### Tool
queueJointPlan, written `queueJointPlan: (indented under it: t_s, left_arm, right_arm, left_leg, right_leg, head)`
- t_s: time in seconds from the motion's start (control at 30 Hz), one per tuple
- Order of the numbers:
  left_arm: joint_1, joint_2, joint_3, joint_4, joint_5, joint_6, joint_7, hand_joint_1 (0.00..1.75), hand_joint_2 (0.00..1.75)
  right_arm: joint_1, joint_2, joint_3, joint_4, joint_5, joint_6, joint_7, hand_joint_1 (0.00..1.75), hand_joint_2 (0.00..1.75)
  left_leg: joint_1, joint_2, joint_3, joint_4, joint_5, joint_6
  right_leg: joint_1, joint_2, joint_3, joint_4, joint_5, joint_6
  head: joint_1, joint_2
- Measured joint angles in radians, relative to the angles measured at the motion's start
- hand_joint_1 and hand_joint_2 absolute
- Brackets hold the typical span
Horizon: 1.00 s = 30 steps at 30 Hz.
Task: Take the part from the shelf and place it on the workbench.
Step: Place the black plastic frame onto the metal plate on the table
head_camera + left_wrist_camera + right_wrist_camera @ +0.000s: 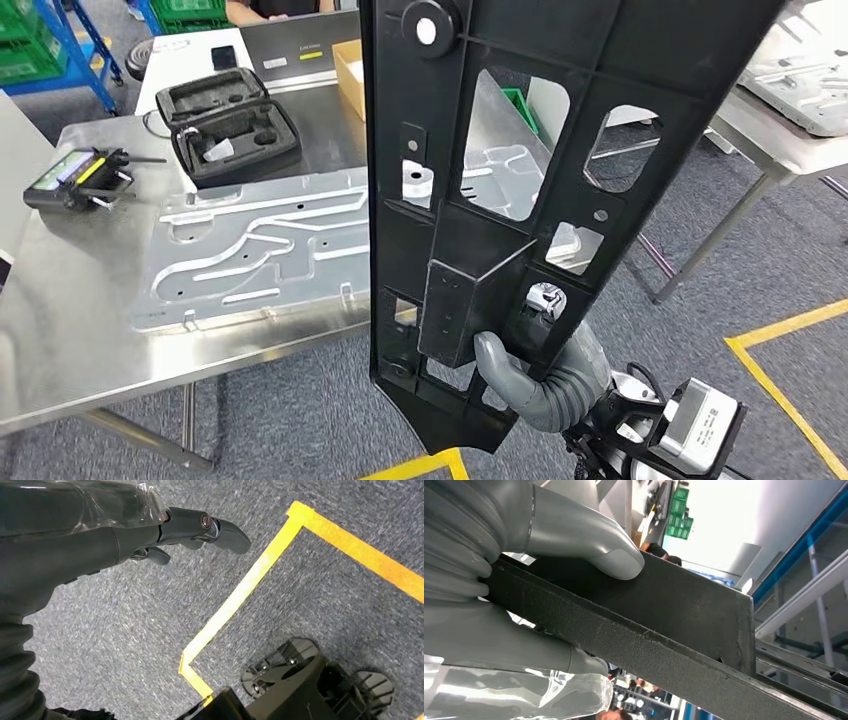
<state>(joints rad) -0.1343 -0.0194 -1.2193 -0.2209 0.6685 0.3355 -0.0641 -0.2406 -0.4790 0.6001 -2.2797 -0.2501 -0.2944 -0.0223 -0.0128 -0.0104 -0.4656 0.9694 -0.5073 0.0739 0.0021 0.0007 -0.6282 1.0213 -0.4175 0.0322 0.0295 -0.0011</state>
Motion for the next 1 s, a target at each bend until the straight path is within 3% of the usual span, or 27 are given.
queueJointPlan:
  t_s: [0.07, 0.17, 0.2, 0.3, 0.33, 0.37, 0.4, 0.47, 0.5, 0.57, 0.67, 0.73, 0.83, 0.87, 0.9, 0.97, 1.0]
  left_arm:
    - [0.001, -0.001, 0.0, 0.0, -0.001, 0.0, 0.0, 0.0, 1.75]
    - [0.001, 0.0, -0.002, 0.0, -0.001, -0.001, 0.0, 0.0, 1.75]
    - [0.0, 0.0, -0.002, 0.0, -0.001, -0.001, 0.0, 0.0, 1.75]
    - [-0.012, 0.0, 0.0, 0.0, 0.0, 0.001, -0.003, 0.0, 1.75]
    - [-0.016, 0.0, 0.001, 0.0, 0.0, 0.001, -0.003, 0.0, 1.75]
    - [-0.019, 0.0, 0.001, 0.0, 0.0, 0.001, -0.003, 0.0, 1.75]
    - [-0.019, 0.0, 0.002, 0.0, 0.001, 0.001, -0.003, 0.0, 1.75]
    - [-0.014, 0.0, 0.002, 0.0, 0.0, 0.0, -0.002, 0.0, 1.75]
    - [-0.013, 0.0, 0.002, 0.0, 0.0, 0.0, -0.001, 0.0, 1.75]
    - [-0.012, 0.0, 0.002, 0.0, -0.001, 0.0, 0.0, 0.0, 1.75]
    - [-0.011, 0.0, 0.002, 0.0, -0.001, 0.001, 0.0, 0.0, 1.75]
    - [-0.01, 0.0, 0.002, 0.0, -0.001, 0.001, 0.0, 0.0, 1.75]
    - [-0.007, 0.001, 0.002, 0.0, -0.001, 0.001, 0.001, 0.0, 1.75]
    - [-0.005, 0.001, 0.002, 0.0, -0.001, 0.0, 0.001, 0.0, 1.75]
    - [-0.003, 0.001, 0.002, 0.0, -0.001, 0.0, 0.001, 0.0, 1.75]
    - [-0.001, 0.001, 0.002, 0.0, -0.001, 0.0, 0.001, 0.0, 1.75]
    - [0.0, 0.001, 0.002, 0.0, -0.001, 0.0, 0.002, 0.0, 1.75]
  right_arm:
    - [0.001, 0.0, 0.0, -0.002, 0.0, 0.0, 0.001, 1.75, 1.75]
    - [0.002, 0.0, 0.0, -0.005, 0.0, 0.0, 0.001, 1.75, 1.75]
    - [0.002, 0.0, 0.0, -0.007, 0.001, 0.0, 0.001, 1.75, 1.75]
    - [0.002, 0.0, 0.0, -0.009, 0.001, 0.0, 0.001, 1.75, 1.75]
    - [0.003, 0.0, 0.0, -0.009, 0.001, 0.0, 0.001, 1.75, 1.75]
    - [0.003, 0.0, 0.0, -0.009, 0.001, 0.0, 0.001, 1.75, 1.75]
    - [0.003, 0.0, 0.0, -0.009, 0.001, 0.0, 0.001, 1.75, 1.75]
    - [0.004, 0.0, 0.0, -0.01, 0.001, 0.0, 0.001, 1.75, 1.75]
    - [0.004, 0.0, 0.0, -0.01, 0.0, 0.0, 0.001, 1.75, 1.75]
    - [0.006, 0.0, 0.0, -0.011, 0.0, 0.0, 0.002, 1.75, 1.75]
    - [0.007, 0.0, 0.0, -0.013, 0.0, 0.0, 0.002, 1.75, 1.75]
    - [0.007, 0.0, -0.001, -0.014, 0.0, 0.0, 0.002, 1.75, 1.75]
    - [0.01, 0.0, -0.001, -0.015, 0.0, 0.0, 0.002, 1.75, 1.75]
    - [0.011, 0.0, -0.001, -0.015, 0.0, 0.0, 0.002, 1.75, 1.75]
    - [0.011, 0.0, -0.001, -0.015, 0.0, 0.0, 0.002, 1.75, 1.75]
    - [0.011, 0.0, -0.001, -0.015, 0.0, 0.0, 0.002, 1.75, 1.75]
    - [0.011, 0.0, -0.001, -0.015, 0.0, 0.0, 0.002, 1.75, 1.75]
  left_leg:
    - [-0.001, 0.002, 0.009, -0.001, -0.007, -0.012]
    - [-0.004, 0.004, 0.012, 0.036, -0.021, -0.028]
    - [-0.001, 0.005, -0.009, 0.076, -0.037, -0.035]
    - [0.011, 0.006, -0.126, 0.253, -0.099, -0.053]
    - [0.014, 0.006, -0.153, 0.28, -0.104, -0.057]
    - [0.015, 0.006, -0.163, 0.272, -0.086, -0.059]
    - [0.017, 0.006, -0.157, 0.229, -0.05, -0.06]
    - [0.015, 0.007, -0.125, 0.102, 0.041, -0.054]
    - [0.012, 0.007, -0.113, 0.054, 0.062, -0.048]
    - [0.005, 0.007, -0.106, 0.02, 0.067, -0.03]
    - [0.008, 0.004, -0.079, -0.005, 0.069, -0.007]
    - [0.012, 0.004, -0.056, -0.016, 0.065, 0.002]
    - [0.013, 0.003, -0.034, -0.019, 0.044, 0.008]
    - [0.013, 0.002, -0.023, -0.019, 0.035, 0.007]
    - [0.015, 0.0, -0.008, -0.019, 0.024, 0.005]
    - [0.017, -0.002, 0.025, -0.019, -0.002, -0.004]
    - [0.016, -0.002, 0.037, -0.019, -0.013, -0.01]
  right_leg:
    - [0.006, -0.001, 0.011, -0.025, -0.011, -0.01]
    - [-0.005, 0.0, 0.041, -0.039, -0.007, -0.022]
    - [-0.009, -0.001, 0.051, -0.041, -0.011, -0.025]
    - [-0.011, -0.001, 0.068, -0.042, -0.029, -0.029]
    - [-0.011, -0.001, 0.075, -0.042, -0.036, -0.028]
    - [-0.012, 0.0, 0.085, -0.042, -0.044, -0.027]
    - [-0.013, 0.001, 0.097, -0.042, -0.053, -0.024]
    - [-0.014, 0.003, 0.122, -0.044, -0.071, -0.017]
    - [-0.014, 0.004, 0.128, -0.045, -0.077, -0.012]
    - [-0.013, 0.004, 0.134, -0.048, -0.082, -0.001]
    - [-0.015, 0.002, 0.134, -0.024, -0.086, 0.015]
    - [-0.017, 0.001, 0.084, 0.067, -0.113, 0.021]
    - [-0.019, 0.001, -0.046, 0.242, -0.171, 0.028]
    - [-0.02, 0.001, -0.069, 0.25, -0.165, 0.03]
    - [-0.021, 0.001, -0.073, 0.221, -0.136, 0.031]
    - [-0.024, 0.0, -0.037, 0.083, -0.033, 0.033]
    - [-0.023, -0.001, -0.019, 0.023, -0.001, 0.031]
  head:
    - [-0.002, 0.0]
    - [-0.003, 0.0]
    - [-0.004, 0.0]
    - [-0.007, 0.0]
    - [-0.007, 0.0]
    - [-0.007, 0.0]
    - [-0.007, 0.0]
    - [-0.007, 0.0]
    - [-0.007, 0.0]
    - [-0.007, 0.0]
    - [-0.007, 0.0]
    - [-0.004, 0.0]
    - [-0.002, 0.0]
    - [-0.002, 0.0]
    - [-0.002, 0.0]
    - [-0.002, 0.0]
    - [-0.003, 0.0]
